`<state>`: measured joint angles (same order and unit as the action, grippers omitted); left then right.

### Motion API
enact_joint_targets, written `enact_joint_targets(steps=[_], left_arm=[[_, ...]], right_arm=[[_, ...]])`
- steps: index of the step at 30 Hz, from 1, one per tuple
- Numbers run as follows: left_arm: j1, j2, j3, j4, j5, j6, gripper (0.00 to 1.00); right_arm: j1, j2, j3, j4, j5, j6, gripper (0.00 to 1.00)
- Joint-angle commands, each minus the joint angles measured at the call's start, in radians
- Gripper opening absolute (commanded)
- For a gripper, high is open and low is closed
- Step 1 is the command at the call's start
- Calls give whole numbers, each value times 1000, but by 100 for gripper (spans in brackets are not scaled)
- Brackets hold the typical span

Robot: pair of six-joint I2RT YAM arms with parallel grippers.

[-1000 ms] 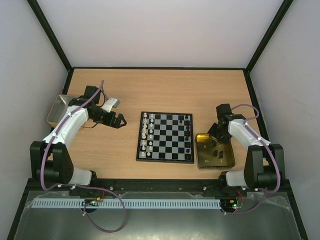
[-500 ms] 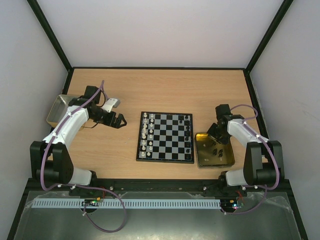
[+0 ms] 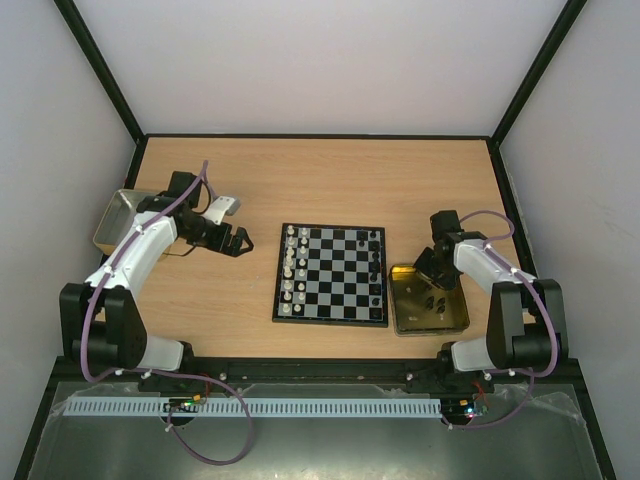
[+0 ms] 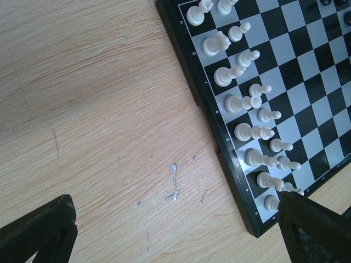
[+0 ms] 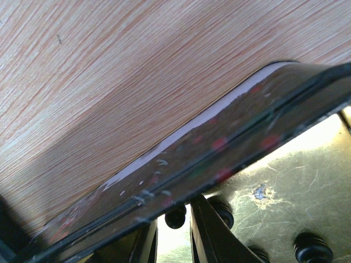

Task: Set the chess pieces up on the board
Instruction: Pick up the chess piece from the storage box, then place the chess piece on the chessboard.

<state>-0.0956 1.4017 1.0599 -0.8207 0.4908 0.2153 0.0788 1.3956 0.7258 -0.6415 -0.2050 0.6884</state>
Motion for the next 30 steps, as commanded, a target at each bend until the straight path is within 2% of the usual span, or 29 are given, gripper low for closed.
enact_joint_targets(steps=[1,9,19,24,30], left_arm=[[-4,-28,-11,0,-5,-9,99],[-4,-25,-17,8,-3,-13,99],[-4,-21,-24,15,2,-13,99],[-4,-21,-26,18,1,-13,99],[-4,-26,-29,24,-2,-16,99]], right_arm=[[-4,4,-4,11,16,5,16],[-4,-34,48,-56,80,-12,9],[5,-112,110,-171,69,-19,9],[101,-116,198,-186,37,35,9],[288,16,367,-185,53,87,9]])
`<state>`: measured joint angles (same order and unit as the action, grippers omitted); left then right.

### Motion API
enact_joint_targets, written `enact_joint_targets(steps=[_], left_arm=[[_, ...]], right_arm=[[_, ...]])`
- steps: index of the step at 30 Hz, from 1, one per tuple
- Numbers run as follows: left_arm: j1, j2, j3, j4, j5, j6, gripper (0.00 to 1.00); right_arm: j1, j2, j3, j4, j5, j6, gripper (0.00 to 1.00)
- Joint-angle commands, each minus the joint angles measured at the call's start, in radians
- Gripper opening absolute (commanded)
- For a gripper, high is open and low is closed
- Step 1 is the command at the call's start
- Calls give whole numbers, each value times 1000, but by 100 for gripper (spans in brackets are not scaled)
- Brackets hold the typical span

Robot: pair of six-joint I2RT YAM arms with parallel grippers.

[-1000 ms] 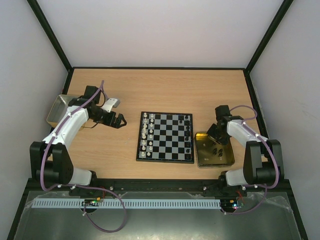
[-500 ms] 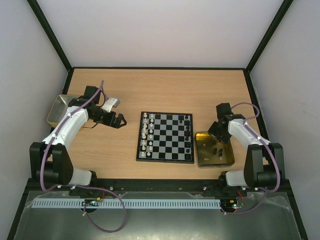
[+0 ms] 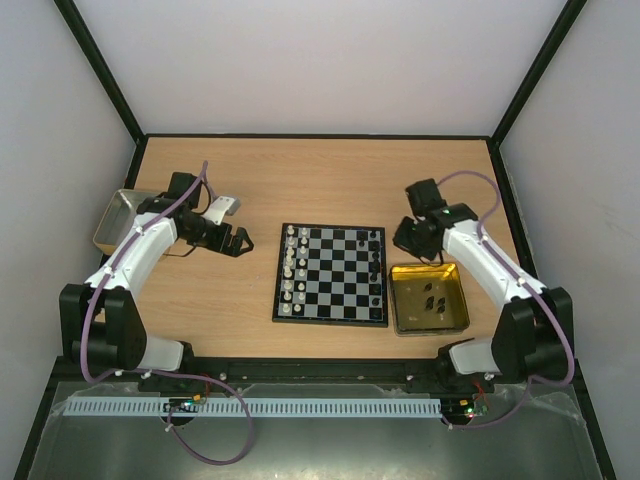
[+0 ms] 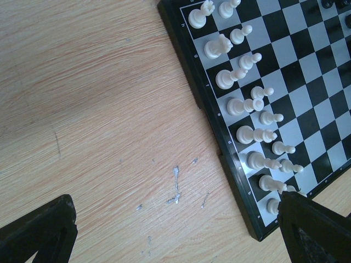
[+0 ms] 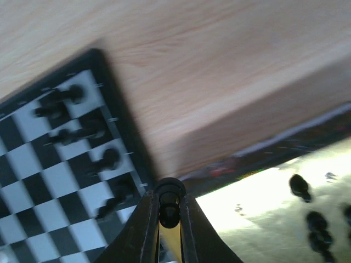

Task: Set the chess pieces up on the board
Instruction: Place the chess piece on the chessboard.

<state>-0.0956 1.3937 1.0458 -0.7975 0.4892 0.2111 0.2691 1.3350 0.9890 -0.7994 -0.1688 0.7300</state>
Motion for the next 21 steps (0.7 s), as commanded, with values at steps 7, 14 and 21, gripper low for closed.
enact_joint_targets(steps=[7,14,21], left_arm=[[-4,-28,-22,7,-6,-11,99],[-4,-38,-26,13,-8,-13,99],[-4,-37,-29,17,-12,-13,99]], right_arm=[[213,230,227,-10,-8,44,9],[256,358,269,20,-50,22,9],[259,447,319,9,-64,-16,9]])
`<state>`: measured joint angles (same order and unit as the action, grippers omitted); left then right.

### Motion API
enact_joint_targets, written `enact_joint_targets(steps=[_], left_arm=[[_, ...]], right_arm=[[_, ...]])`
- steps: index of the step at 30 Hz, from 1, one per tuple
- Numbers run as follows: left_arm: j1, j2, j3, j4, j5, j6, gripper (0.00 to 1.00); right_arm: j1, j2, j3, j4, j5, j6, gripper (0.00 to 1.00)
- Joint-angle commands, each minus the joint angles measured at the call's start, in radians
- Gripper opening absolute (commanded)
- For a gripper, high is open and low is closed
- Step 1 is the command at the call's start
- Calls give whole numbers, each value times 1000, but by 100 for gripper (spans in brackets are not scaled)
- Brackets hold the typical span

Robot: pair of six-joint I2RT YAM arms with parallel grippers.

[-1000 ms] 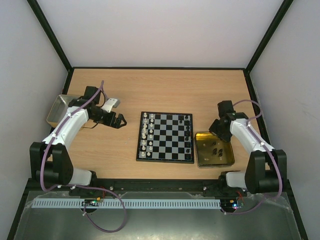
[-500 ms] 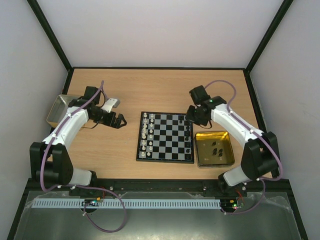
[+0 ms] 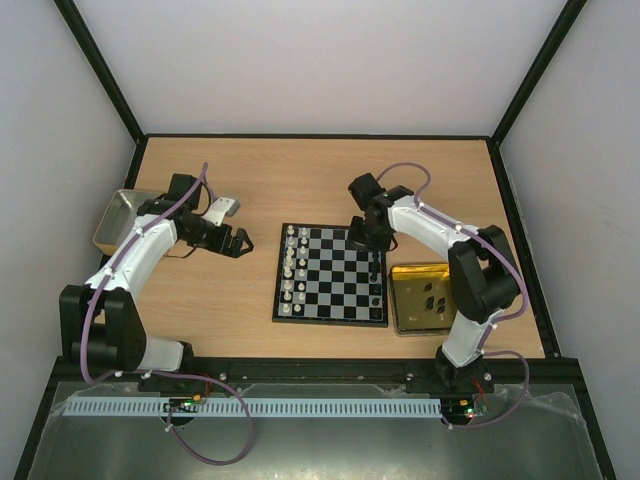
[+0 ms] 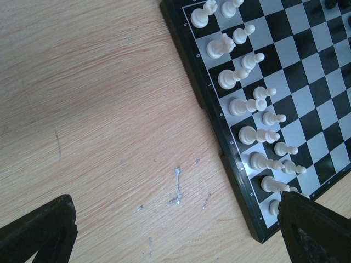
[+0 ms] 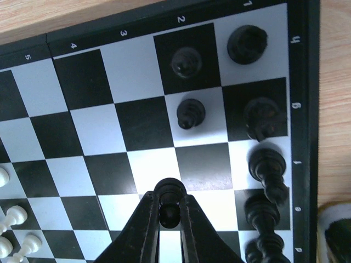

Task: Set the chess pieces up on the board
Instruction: Place the chess piece on the chessboard.

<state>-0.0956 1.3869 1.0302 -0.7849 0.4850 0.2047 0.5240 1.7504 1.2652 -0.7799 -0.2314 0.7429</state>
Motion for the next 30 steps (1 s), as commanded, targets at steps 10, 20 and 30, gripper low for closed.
enact_joint_targets(steps=[10,20,30], left_arm=[[-4,-28,-13,3,-6,-5,99],[-4,-24,-14,3,-5,-5,99],[-4,-24,-14,3,-6,-5,99]], right_arm=[[1,84,50,-9,37,-19,10],[-1,100,49,-16,55,-25,10],[-4,110,60,-34,68,-37,10]])
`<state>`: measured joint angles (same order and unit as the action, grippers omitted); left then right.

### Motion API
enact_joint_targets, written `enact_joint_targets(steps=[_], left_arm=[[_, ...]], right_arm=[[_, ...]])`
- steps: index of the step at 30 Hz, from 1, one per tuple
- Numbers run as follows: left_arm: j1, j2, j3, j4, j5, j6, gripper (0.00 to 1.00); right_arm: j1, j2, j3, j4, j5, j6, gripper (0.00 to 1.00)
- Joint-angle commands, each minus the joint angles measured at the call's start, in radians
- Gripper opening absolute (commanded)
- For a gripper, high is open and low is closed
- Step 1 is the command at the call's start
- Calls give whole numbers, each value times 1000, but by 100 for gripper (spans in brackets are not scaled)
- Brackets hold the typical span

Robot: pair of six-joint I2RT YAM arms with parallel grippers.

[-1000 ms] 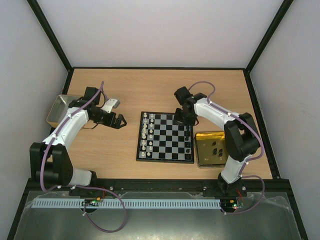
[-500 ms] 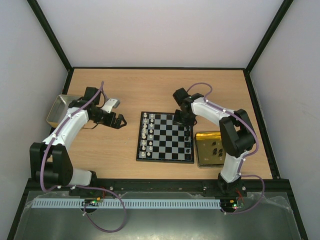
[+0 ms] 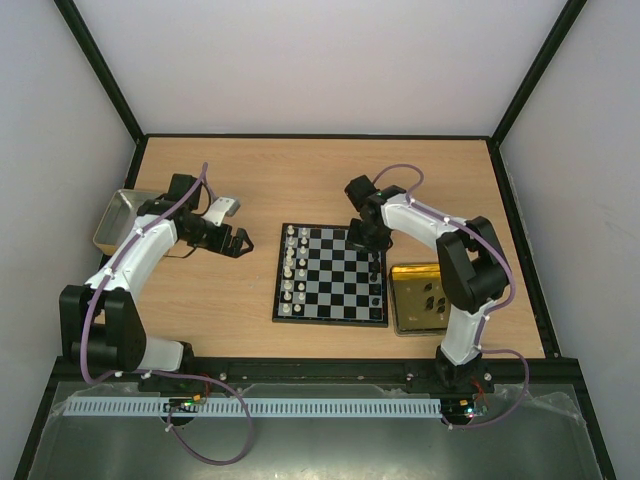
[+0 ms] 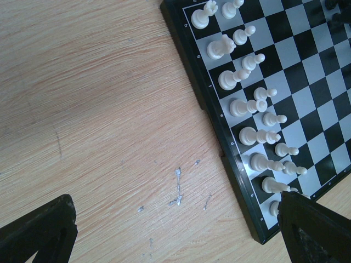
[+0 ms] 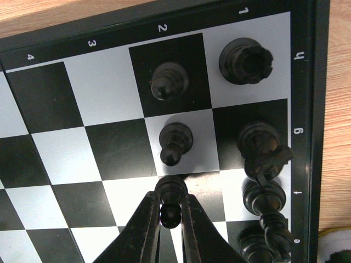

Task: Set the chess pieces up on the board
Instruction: Place the chess piece on the chessboard.

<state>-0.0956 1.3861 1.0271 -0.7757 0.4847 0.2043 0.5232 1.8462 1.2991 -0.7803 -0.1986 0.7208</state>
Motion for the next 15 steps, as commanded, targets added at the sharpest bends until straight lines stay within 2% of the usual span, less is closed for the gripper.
enact_joint_targets(steps=[1,15], left_arm=[[-4,-23,-11,-7,-6,-4,99],[-4,-19,-7,-10,-2,0,99]], right_arm=[[-4,13,25,-36,35,-17,10],[-3,-3,0,-58,34,-42,10]])
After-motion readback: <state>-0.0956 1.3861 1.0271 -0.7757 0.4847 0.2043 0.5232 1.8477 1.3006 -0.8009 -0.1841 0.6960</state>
